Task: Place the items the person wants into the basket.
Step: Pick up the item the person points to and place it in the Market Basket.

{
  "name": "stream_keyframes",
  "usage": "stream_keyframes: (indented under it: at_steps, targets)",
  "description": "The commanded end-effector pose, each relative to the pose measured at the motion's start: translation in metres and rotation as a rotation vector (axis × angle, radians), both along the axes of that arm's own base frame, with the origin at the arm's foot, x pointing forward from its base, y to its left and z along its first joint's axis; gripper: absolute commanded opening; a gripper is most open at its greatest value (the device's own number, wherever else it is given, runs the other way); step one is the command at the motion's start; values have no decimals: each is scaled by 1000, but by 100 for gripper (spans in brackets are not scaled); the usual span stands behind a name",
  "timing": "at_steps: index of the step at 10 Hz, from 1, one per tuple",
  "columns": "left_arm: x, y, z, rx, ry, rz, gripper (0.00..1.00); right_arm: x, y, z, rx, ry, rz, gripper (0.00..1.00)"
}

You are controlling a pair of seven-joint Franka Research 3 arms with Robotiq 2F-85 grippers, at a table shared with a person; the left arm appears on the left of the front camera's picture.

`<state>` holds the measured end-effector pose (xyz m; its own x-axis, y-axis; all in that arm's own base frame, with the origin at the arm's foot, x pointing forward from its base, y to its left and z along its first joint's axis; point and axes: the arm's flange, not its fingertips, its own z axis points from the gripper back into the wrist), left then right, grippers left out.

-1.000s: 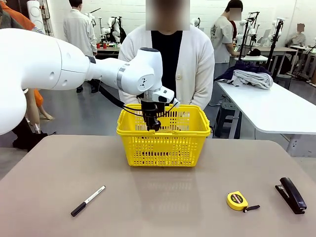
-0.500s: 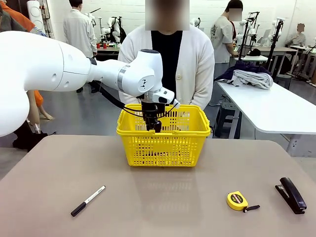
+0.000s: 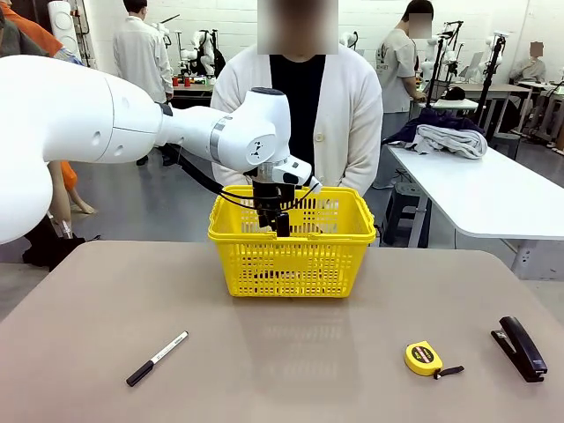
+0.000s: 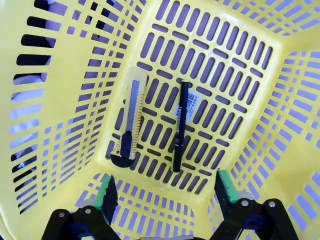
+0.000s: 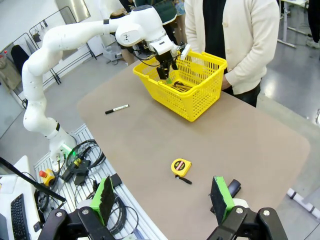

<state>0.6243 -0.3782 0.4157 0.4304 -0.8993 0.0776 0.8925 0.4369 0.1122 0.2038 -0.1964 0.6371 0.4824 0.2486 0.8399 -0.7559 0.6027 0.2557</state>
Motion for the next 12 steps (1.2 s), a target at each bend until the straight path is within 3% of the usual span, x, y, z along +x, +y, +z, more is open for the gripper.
stream_keyframes:
  at_steps: [1,3,6,8,9,12]
  targets:
    - [7,-2,7,-10,-8,-14,100,1,0,2,20,-20,13,100]
    - [4,0,23,-6,14,-4,100,1,0,2,20,-20,13,100]
    - [-45,40,133,-70,-68,-4,100,1,0,2,20,-20,13,100]
    - [-96,73,180,-112,-104,13,100,1,0,2,20,-20,13,100]
    - [-126,91,193,-128,-119,23,100,1,0,2,20,-20,13,100]
    - [-184,122,191,-137,-161,38,100,1,0,2,20,-20,13,100]
